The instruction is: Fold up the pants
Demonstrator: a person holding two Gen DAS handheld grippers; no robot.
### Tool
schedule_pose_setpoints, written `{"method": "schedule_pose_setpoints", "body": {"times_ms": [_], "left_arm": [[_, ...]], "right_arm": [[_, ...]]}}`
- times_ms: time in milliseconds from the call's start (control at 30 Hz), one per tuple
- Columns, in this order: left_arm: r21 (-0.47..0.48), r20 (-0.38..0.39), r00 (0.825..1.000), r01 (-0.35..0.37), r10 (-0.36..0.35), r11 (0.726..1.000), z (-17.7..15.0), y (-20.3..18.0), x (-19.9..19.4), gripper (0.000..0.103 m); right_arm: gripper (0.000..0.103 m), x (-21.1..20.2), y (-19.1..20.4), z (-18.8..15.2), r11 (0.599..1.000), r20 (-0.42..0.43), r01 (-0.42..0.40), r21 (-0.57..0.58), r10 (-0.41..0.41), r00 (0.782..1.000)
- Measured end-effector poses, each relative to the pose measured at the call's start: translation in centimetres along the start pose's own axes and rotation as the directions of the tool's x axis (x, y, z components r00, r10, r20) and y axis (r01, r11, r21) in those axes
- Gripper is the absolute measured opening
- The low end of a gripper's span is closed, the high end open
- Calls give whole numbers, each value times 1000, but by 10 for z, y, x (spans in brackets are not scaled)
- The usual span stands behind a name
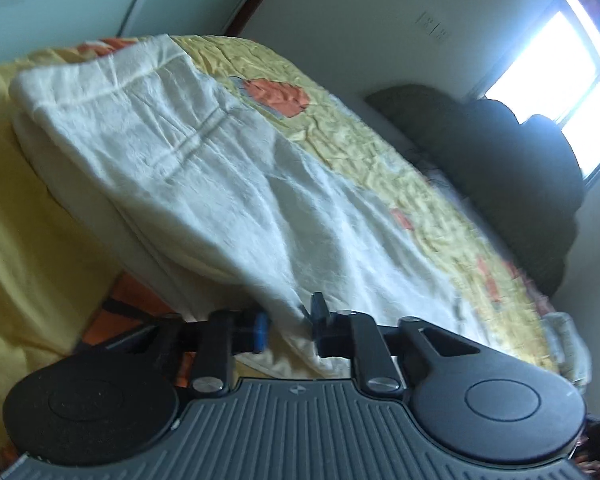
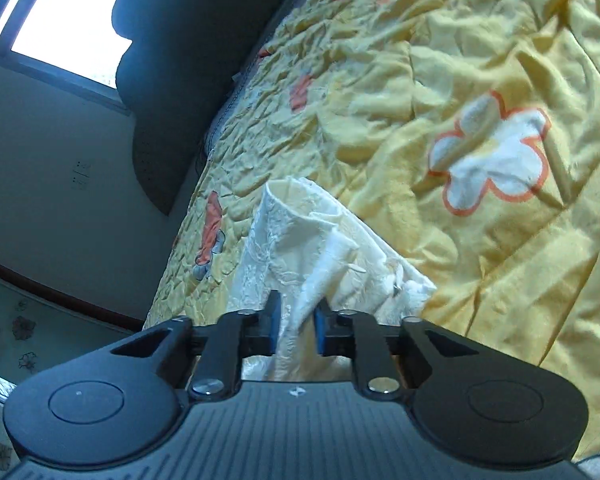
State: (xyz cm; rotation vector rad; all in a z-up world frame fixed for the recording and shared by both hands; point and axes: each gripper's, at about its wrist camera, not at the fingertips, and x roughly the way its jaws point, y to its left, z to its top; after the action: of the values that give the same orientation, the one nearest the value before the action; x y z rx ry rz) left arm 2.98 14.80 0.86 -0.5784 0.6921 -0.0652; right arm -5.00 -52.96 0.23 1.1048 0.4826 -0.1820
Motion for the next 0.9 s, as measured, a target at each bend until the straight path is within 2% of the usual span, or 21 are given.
{"method": "schedule_pose_setpoints", "body": {"times_ms": [67, 100, 133, 167, 200, 233, 300, 467, 533, 600, 667, 767, 833, 900], "left_arm": [[12, -24, 1000, -18, 19, 1000, 0, 1, 3, 17], [23, -25, 999, -21, 21, 1000, -1, 3, 3, 17], [31, -18, 1000, -18, 18, 999, -2, 3, 3, 17], [37, -14, 1000, -15, 16, 999, -4, 3, 2, 17], [45, -13, 1000, -17, 17, 999, -5, 2, 3, 18], [55, -15, 1000, -18, 19, 998, -5, 2, 2, 27], [68, -24, 1000, -8, 10, 998, -3, 1, 3, 28], [64, -31, 999, 13, -11, 998, -1, 1, 4, 30], [39, -40, 999, 23, -21, 999, 2, 2, 2, 34], [12, -34, 999, 22, -22, 1000, 7, 3, 1, 42], [11, -22, 1000, 3, -3, 1000, 11, 2, 1, 42], [56, -35, 998, -51, 53, 997, 11, -1, 3, 36], [64, -28, 998, -47, 49, 997, 9, 1, 3, 36], [75, -20, 999, -43, 44, 996, 8, 2, 3, 36]], "right_arm": [[8, -22, 11, 4, 996, 81, -55, -68, 60, 995], [8, -24, 4, 6, 997, 77, -23, -77, 29, 997], [8, -17, -14, 9, 999, 36, 36, -21, -35, 999], [8, -12, -33, 9, 997, -11, 65, 44, -65, 998], [8, -11, -43, 6, 996, -30, 61, 70, -59, 998], [8, -15, -48, 4, 996, -22, 40, 83, -38, 999], [9, -23, -50, 2, 994, -12, 21, 111, -20, 1000], [12, -13, -47, 11, 993, -46, 41, 107, -36, 998], [13, -7, -50, 13, 992, -59, 32, 122, -25, 998], [13, -3, -53, 11, 988, -76, 28, 151, -17, 997], [13, -5, -49, 13, 990, -40, 19, 138, -14, 999], [10, -25, -39, 17, 996, 62, -19, 86, 14, 998], [10, -19, -57, 19, 992, 10, 76, 104, -78, 997], [10, -22, -71, 19, 988, -11, 62, 138, -61, 998]]}}
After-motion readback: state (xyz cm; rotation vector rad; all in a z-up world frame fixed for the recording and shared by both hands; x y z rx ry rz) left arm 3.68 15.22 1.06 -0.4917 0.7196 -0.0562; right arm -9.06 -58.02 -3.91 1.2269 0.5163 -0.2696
